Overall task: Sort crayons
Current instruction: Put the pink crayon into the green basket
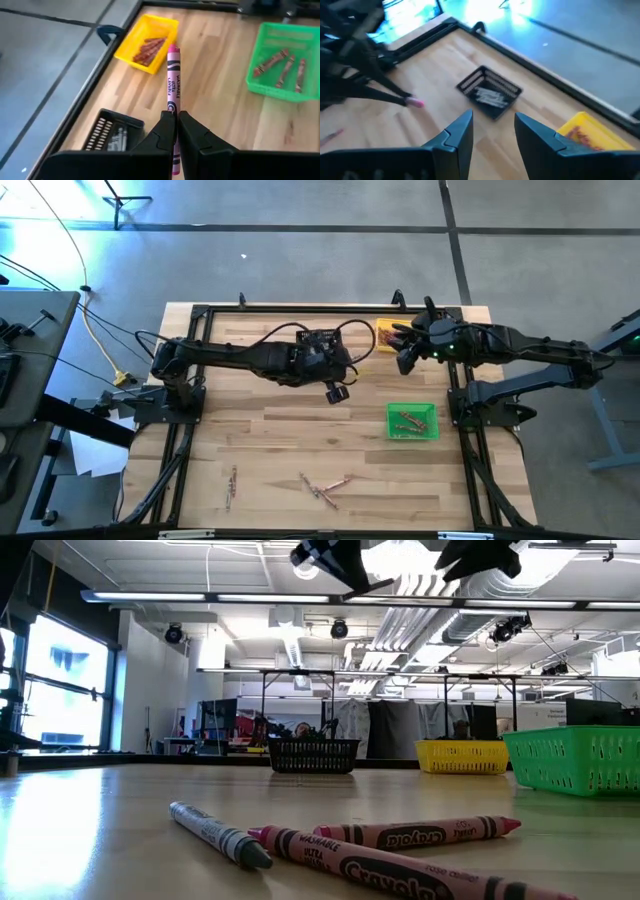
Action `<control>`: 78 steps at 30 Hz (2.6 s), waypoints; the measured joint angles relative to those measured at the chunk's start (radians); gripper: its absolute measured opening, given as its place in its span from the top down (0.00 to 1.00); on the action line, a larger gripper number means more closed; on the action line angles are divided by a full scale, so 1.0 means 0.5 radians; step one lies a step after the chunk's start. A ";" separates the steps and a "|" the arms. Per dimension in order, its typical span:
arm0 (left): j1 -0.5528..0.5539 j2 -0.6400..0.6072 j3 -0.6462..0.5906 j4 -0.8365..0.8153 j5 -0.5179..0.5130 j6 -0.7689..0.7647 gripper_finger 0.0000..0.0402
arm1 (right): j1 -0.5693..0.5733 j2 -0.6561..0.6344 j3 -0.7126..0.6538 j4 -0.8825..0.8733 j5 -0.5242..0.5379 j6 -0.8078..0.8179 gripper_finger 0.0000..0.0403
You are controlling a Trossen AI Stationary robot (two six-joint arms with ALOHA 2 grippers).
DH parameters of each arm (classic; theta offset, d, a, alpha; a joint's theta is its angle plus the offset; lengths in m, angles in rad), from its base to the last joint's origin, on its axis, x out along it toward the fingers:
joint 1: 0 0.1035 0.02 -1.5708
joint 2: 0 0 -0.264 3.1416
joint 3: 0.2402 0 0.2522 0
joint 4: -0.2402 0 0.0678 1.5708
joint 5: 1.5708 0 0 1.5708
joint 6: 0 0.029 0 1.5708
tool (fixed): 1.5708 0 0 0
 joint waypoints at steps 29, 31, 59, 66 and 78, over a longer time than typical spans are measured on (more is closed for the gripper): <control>-0.036 -0.171 -0.218 0.458 -0.209 0.009 1.00 | -0.012 -0.493 -1.266 2.100 -0.331 0.218 0.68; -0.019 -0.149 -0.216 0.548 -0.188 0.020 1.00 | 0.000 -0.471 -1.265 2.143 -0.371 0.214 0.68; 0.042 -0.023 -0.218 1.073 0.048 -0.011 1.00 | 0.012 -0.357 -1.265 2.395 -0.399 0.191 0.58; 0.041 -0.023 -0.218 1.082 0.069 -0.010 1.00 | 0.012 -0.245 -1.265 2.516 -0.399 0.244 0.58; 0.041 -0.023 -0.218 1.060 0.080 -0.012 0.99 | 0.013 -0.197 -1.265 2.597 -0.389 0.272 0.93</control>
